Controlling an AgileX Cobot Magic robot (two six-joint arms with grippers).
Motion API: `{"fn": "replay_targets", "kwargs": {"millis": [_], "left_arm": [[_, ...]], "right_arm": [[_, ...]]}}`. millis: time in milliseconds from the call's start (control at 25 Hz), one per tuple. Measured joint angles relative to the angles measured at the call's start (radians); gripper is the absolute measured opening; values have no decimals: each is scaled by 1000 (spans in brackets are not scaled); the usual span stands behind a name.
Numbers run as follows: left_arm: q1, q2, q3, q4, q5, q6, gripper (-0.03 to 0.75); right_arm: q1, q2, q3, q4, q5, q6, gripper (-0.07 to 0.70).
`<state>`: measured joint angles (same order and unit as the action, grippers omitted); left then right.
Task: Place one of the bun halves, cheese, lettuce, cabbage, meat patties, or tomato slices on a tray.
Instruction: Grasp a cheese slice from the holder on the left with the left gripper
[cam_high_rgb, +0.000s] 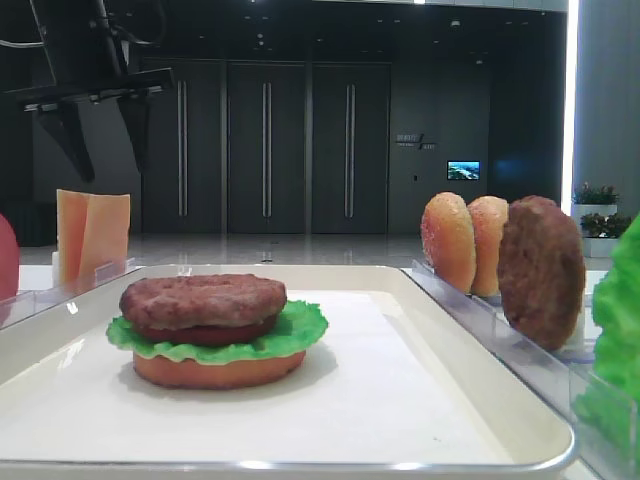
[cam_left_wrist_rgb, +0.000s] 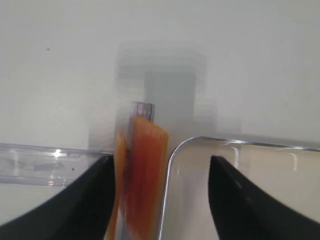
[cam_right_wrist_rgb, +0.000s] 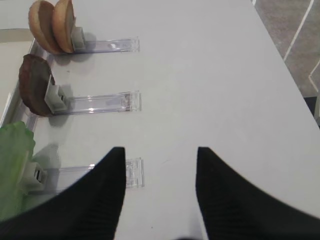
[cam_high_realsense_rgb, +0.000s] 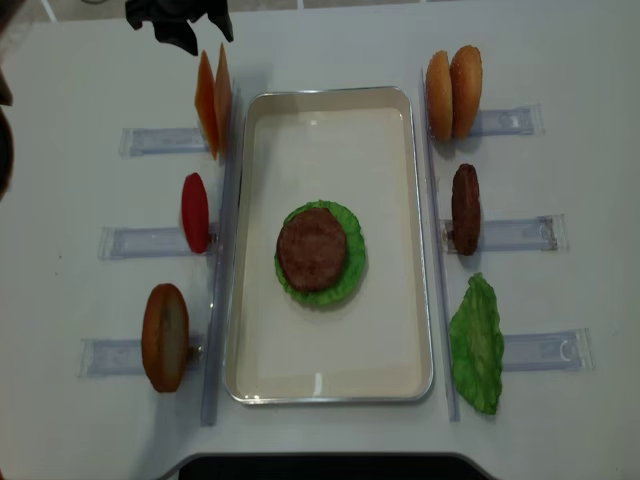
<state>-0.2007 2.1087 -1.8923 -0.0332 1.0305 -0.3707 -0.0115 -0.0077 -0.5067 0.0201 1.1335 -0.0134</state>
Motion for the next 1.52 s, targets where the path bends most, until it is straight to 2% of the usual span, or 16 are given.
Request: {"fn": "replay_targets", "kwargs": {"millis": [280,560,720,840,880,960,1040,1120,1200,1360,1520], "left_arm": [[-17,29,0,-7,-34,-1,453],[-18,40,0,-11,-45,-2,453],[-18,48,0,12,-42,-2,453],[-18,78,0,19,-9,-2,452],[-18,89,0,20,0,-2,440],[-18,101,0,20,8,-2,351],[-18,101,0,20,8,-2,155],[-18,95,-5,20,8,-2,60],[-18,88,-24,11,8,-2,34],[-18,47,-97,-56,10,0,32],[-18,5,-121,-126,54,16,31]], "right_arm": [[0,0,0,0,0,0,317],[0,0,0,0,0,0,317],[0,0,0,0,0,0,317],[0,0,0,0,0,0,317],[0,0,0,0,0,0,317],[0,0,0,0,0,0,316],[0,0,0,0,0,0,315],[0,0,0,0,0,0,315],[0,0,0,0,0,0,314],[0,0,0,0,0,0,314],[0,0,0,0,0,0,314]]}}
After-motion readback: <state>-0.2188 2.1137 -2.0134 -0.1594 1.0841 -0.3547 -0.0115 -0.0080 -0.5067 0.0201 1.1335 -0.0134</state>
